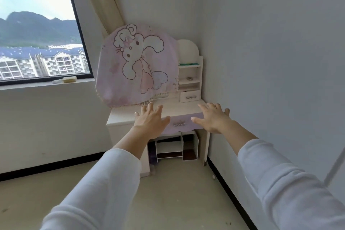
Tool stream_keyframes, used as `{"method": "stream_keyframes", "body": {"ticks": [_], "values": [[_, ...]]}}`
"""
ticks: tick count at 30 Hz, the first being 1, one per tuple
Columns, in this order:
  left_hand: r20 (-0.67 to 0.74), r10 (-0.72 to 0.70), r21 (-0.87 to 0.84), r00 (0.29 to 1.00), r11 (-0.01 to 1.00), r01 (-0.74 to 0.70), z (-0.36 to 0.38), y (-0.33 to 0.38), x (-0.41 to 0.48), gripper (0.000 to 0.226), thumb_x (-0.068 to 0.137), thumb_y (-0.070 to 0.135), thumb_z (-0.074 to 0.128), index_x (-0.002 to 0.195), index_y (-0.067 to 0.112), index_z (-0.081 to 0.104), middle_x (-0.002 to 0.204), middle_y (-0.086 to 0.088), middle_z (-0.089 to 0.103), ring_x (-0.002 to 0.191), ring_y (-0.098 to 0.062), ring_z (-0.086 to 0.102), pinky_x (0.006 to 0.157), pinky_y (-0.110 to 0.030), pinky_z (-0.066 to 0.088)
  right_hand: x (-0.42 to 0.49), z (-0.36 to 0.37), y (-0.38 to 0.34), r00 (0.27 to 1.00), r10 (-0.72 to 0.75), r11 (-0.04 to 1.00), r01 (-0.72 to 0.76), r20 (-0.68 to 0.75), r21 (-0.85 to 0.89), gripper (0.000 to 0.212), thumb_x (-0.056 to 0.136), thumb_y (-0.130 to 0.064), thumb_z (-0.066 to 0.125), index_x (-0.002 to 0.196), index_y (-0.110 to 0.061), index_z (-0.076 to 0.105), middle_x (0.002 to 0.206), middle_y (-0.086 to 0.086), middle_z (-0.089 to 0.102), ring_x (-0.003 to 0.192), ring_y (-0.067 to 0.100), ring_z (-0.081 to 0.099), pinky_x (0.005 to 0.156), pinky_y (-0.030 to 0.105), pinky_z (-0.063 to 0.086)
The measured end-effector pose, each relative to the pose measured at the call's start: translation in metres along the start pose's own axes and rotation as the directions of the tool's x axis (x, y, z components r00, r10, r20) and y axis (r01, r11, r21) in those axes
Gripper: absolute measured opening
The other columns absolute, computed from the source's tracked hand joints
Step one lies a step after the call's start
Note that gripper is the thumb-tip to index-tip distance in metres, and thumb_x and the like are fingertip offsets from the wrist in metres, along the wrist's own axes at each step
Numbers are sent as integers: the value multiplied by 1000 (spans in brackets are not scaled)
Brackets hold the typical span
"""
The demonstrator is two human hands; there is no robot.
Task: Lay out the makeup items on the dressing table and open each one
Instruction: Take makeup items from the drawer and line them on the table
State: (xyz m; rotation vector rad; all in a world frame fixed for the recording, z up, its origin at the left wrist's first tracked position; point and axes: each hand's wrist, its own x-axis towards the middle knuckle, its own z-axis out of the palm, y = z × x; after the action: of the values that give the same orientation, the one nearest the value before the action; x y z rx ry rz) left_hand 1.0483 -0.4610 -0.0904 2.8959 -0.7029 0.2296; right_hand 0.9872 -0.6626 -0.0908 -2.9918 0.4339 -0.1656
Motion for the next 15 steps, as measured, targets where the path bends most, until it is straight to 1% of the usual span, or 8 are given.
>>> {"method": "stream_keyframes", "body": {"ticks": [6, 10, 15], "values": [[61, -40, -38, 997, 998, 43, 61, 9, 143, 59, 95, 52, 31, 145, 21, 24, 153, -12, 19, 138, -36, 21, 109, -53, 24, 146, 40, 46, 997, -7, 1000, 9, 81, -25, 72, 92, -59, 38, 151, -24, 16, 156, 7, 23, 143, 28, 18, 111, 53, 19], [114, -47, -38, 992, 998, 52, 97, 7, 219, 59, 95, 53, 30, 145, 21, 24, 152, -12, 20, 138, -36, 21, 110, -53, 25, 227, 64, 62, 989, -18, 1000, 20, 149, -11, 72, 93, -58, 39, 151, -23, 15, 156, 9, 21, 144, 30, 15, 114, 56, 15], [210, -87, -53, 974, 994, 101, 151, -10, 305, 60, 95, 52, 31, 145, 20, 24, 153, -11, 21, 139, -34, 21, 110, -54, 27, 315, 114, 76, 967, -42, 999, 34, 251, 36, 71, 93, -55, 41, 152, -26, 12, 159, 7, 16, 146, 29, 10, 115, 56, 11]]}}
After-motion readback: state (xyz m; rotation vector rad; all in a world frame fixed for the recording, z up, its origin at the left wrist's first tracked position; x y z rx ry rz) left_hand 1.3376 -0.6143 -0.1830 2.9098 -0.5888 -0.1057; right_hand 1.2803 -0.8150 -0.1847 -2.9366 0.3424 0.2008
